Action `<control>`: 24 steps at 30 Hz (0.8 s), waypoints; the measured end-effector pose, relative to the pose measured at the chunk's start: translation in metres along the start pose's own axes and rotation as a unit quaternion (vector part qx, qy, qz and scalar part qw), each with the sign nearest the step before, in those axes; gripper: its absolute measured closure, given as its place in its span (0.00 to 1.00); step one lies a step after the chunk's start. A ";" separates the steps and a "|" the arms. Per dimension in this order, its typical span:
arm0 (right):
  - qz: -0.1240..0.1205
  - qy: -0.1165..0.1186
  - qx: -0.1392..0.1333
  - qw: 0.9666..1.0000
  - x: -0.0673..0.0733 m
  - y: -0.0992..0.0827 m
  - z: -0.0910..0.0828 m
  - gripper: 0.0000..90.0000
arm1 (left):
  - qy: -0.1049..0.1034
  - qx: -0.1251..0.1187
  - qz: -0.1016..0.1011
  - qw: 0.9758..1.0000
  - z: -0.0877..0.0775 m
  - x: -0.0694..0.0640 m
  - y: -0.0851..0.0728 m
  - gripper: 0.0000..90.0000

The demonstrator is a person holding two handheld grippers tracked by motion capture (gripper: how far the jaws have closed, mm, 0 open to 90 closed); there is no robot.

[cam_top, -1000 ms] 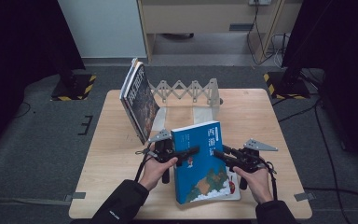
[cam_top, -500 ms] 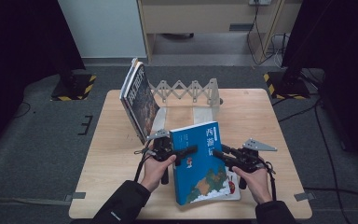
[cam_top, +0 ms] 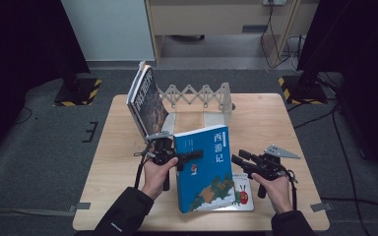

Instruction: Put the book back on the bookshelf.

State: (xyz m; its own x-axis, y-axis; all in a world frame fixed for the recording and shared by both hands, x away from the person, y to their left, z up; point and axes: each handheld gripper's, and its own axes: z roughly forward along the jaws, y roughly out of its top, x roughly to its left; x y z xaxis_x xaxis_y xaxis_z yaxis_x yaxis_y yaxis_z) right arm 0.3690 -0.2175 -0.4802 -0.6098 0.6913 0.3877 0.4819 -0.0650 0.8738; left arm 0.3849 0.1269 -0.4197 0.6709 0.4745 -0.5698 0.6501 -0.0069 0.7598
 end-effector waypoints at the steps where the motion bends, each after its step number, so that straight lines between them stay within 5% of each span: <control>1: 0.002 -0.004 0.000 1.000 -0.002 -0.001 -0.001 0.55 | -0.001 -0.003 0.001 1.000 -0.002 -0.001 0.002 0.67; 7: 0.004 -0.021 0.004 1.000 -0.008 -0.002 -0.004 0.56 | 0.002 -0.014 0.013 1.000 -0.013 -0.004 0.010 0.67; 16: -0.014 -0.085 0.025 0.996 -0.022 -0.003 -0.016 0.55 | 0.024 -0.044 0.031 0.998 -0.040 -0.006 0.026 0.66; 18: -0.036 -0.128 0.046 0.990 -0.029 -0.004 -0.022 0.52 | 0.039 -0.056 0.041 0.997 -0.050 -0.006 0.033 0.66; 19: -0.036 -0.128 0.046 0.990 -0.029 -0.004 -0.022 0.52 | 0.039 -0.056 0.041 0.997 -0.050 -0.006 0.033 0.66; 22: -0.044 -0.176 0.077 0.980 -0.041 -0.008 -0.029 0.48 | 0.055 -0.070 0.048 0.995 -0.059 -0.006 0.040 0.67; 23: -0.044 -0.176 0.077 0.980 -0.041 -0.008 -0.029 0.48 | 0.061 -0.075 0.051 0.994 -0.061 -0.006 0.042 0.67; 24: -0.043 -0.196 0.093 0.975 -0.047 -0.011 -0.031 0.47 | 0.067 -0.079 0.052 0.993 -0.064 -0.005 0.045 0.67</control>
State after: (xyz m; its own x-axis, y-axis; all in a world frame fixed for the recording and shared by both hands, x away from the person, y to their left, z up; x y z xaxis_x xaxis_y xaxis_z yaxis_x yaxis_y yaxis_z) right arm 0.3728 -0.2717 -0.4990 -0.3826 0.9131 0.1410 0.5671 0.1117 0.8160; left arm 0.3878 0.1806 -0.3625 0.6711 0.5922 -0.4460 0.5084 0.0702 0.8582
